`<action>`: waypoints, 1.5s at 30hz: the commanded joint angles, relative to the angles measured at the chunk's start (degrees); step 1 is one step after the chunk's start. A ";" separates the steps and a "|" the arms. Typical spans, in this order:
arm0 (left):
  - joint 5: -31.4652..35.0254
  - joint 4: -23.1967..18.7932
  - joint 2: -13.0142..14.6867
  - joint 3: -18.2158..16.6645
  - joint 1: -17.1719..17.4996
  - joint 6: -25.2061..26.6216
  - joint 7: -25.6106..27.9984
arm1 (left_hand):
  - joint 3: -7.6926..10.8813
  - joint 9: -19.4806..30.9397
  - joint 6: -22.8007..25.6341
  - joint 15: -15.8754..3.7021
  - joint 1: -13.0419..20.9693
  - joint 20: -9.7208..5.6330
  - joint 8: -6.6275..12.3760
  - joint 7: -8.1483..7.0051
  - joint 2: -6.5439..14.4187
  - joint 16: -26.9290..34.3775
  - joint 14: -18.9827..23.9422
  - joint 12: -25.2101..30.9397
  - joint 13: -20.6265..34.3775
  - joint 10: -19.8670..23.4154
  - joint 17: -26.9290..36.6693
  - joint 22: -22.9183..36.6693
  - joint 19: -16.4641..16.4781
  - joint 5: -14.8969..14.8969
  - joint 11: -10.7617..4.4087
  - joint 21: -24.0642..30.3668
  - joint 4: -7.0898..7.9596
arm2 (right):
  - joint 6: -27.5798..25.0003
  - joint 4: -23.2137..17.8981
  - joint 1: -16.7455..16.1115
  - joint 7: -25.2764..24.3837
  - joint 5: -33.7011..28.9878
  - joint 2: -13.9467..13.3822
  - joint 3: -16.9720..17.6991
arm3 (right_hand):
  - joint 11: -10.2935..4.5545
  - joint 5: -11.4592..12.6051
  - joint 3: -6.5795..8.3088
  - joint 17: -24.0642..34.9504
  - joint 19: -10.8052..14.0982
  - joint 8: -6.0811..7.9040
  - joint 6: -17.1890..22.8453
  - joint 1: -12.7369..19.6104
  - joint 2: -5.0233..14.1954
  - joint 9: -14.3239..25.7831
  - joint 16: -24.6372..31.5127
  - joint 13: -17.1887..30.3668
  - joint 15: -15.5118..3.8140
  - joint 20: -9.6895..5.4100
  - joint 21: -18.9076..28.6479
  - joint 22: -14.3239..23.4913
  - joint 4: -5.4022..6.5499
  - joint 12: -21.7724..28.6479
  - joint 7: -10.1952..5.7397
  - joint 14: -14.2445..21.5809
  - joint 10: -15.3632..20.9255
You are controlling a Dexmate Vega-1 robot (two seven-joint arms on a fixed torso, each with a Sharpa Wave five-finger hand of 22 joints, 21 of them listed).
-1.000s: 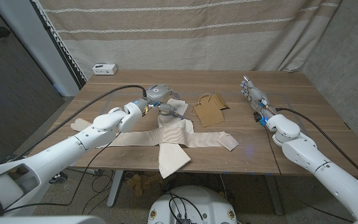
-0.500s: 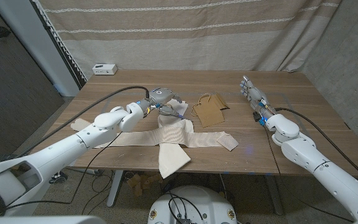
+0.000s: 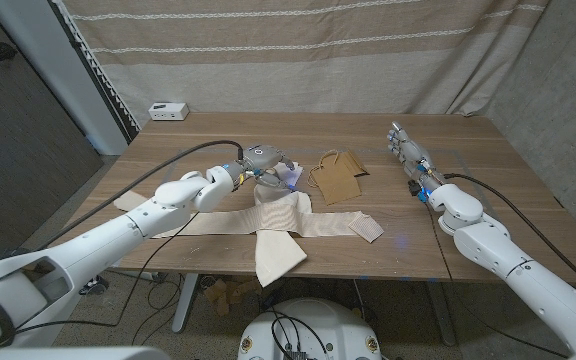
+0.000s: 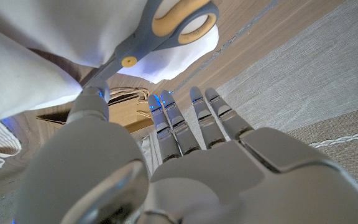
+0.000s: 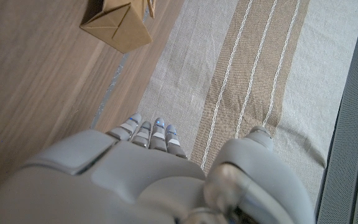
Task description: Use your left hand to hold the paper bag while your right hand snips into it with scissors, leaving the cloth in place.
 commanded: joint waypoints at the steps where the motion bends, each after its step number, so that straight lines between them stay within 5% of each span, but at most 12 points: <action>1: -0.40 1.36 -0.64 0.90 -0.55 -0.30 -1.04 | 0.04 0.33 0.86 -9.93 0.02 -8.23 0.26 -0.02 -0.20 0.21 0.45 0.16 0.20 0.37 0.26 -0.09 0.00 -0.27 -0.23 0.12 0.27 | -0.51 -0.33 -0.18 -0.27 0.19 -0.15 0.19 | -0.08 0.43 -0.08 0.09 -0.03 0.24 0.01 0.67 0.04 0.26 -0.04 0.11 -0.34 0.27 0.22 0.06 -0.06 0.36 0.21 -0.15 -0.10; 30: -0.22 5.38 -2.20 3.77 -3.29 -2.60 -2.90 | 0.46 0.64 2.13 -10.01 0.82 -8.58 0.97 0.18 -0.31 0.71 2.22 0.78 0.69 2.59 0.41 -0.60 1.66 -0.20 -0.22 0.61 -0.06 | -1.19 -1.57 -1.12 -1.41 -0.05 -0.52 0.36 | -0.28 0.39 -0.08 0.09 -0.08 0.24 0.04 0.64 0.15 0.26 -0.04 0.12 -0.26 0.38 0.19 0.07 0.02 0.36 0.11 -0.13 -0.08; 45: 1.18 5.93 -2.34 4.97 -3.74 -2.23 -2.91 | 1.11 0.88 6.29 -10.13 1.65 -7.99 2.90 0.88 -0.58 2.14 7.61 2.11 1.46 6.92 0.58 -0.90 6.47 -0.55 -0.06 1.97 -0.20 | -1.27 -2.51 -1.90 -2.07 0.12 -0.67 0.77 | -0.15 0.37 0.00 0.10 -0.10 0.24 0.03 0.65 0.36 0.26 -0.04 0.12 -0.36 0.34 0.18 0.07 0.09 0.37 0.17 -0.13 -0.07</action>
